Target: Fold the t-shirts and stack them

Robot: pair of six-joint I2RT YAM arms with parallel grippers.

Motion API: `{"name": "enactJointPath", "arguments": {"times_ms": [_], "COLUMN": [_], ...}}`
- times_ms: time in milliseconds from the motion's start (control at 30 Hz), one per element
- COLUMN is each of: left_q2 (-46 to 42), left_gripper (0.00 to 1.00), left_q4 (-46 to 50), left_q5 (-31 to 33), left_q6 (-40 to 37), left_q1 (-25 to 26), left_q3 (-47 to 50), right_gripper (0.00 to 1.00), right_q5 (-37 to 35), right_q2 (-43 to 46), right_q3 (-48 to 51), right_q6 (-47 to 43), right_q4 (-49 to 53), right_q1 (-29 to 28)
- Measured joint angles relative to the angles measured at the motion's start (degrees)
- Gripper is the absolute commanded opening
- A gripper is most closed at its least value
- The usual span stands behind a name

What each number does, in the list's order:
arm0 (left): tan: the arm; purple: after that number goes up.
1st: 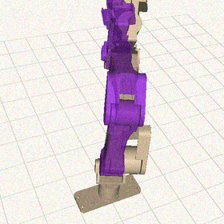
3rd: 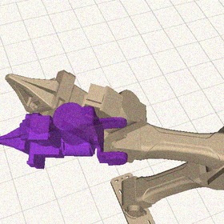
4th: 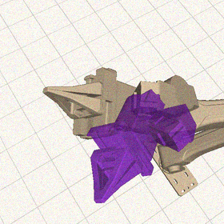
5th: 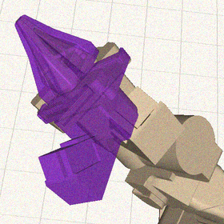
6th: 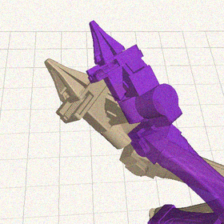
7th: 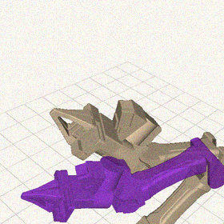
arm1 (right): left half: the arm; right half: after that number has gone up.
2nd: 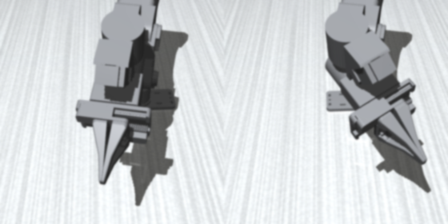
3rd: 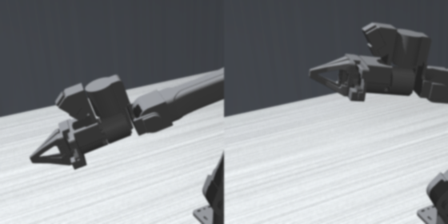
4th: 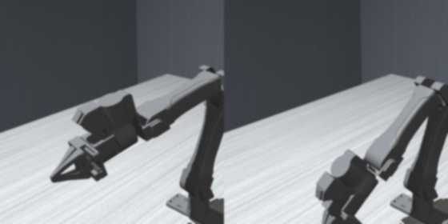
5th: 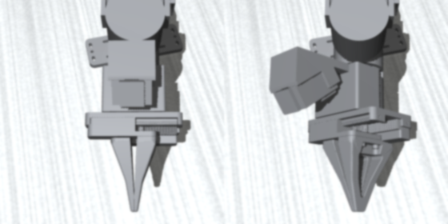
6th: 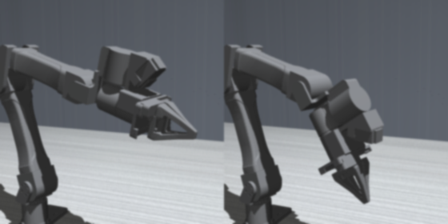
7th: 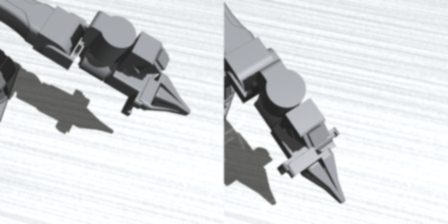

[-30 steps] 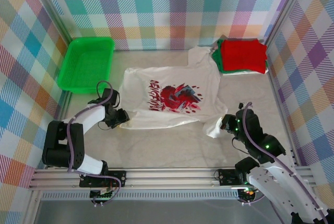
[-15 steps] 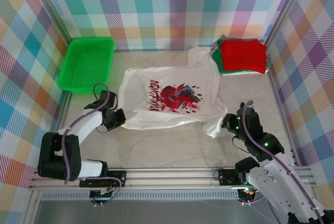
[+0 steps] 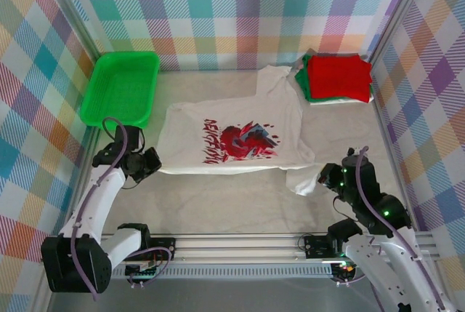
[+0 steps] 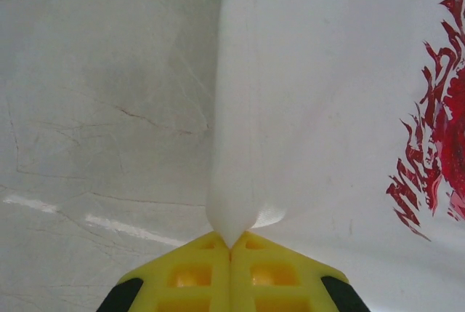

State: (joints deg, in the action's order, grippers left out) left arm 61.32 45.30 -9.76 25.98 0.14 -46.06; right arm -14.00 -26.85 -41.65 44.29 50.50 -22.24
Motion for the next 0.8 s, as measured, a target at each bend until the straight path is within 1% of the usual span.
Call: {"name": "enactJointPath", "arguments": {"times_ms": [133,233,333,400,567,600,800], "left_q2": [5.9,10.1,15.0,17.3,23.5,25.8,34.3], "left_gripper": [0.00,0.00,0.00,0.00,0.00,0.00,0.00], "left_q4": [-0.3,0.4,-0.8,-1.4,-1.9,-1.9,-1.9], "left_q5": [-1.0,-1.7,-2.6,-2.9,-2.8,-2.9,-3.3], "left_q6": [-1.1,-2.2,-3.7,-4.6,-6.0,-6.2,-6.6], "left_q1": [-0.7,-1.0,-1.1,-1.1,-1.1,-1.1,-1.1], "left_q3": [-3.7,-9.3,-16.2,-18.8,-20.7,-21.7,-28.5], "right_gripper": [0.00,0.00,0.00,0.00,0.00,0.00,0.00], "right_q5": [0.2,1.2,2.4,3.7,8.0,9.0,13.3], "right_q2": [-4.7,-9.8,-14.2,-16.7,-23.6,-25.5,-35.0], "right_q3": [-1.9,-3.8,-5.5,-6.0,-6.6,-7.1,-12.0], "right_q6": [-3.7,-6.3,-8.0,-8.9,-10.2,-10.6,-12.3], "right_q4": [-1.4,-3.7,-6.4,-8.3,-12.6,-13.4,-16.9], "right_q1": [0.2,0.9,2.9,4.4,9.8,10.9,14.1]}}
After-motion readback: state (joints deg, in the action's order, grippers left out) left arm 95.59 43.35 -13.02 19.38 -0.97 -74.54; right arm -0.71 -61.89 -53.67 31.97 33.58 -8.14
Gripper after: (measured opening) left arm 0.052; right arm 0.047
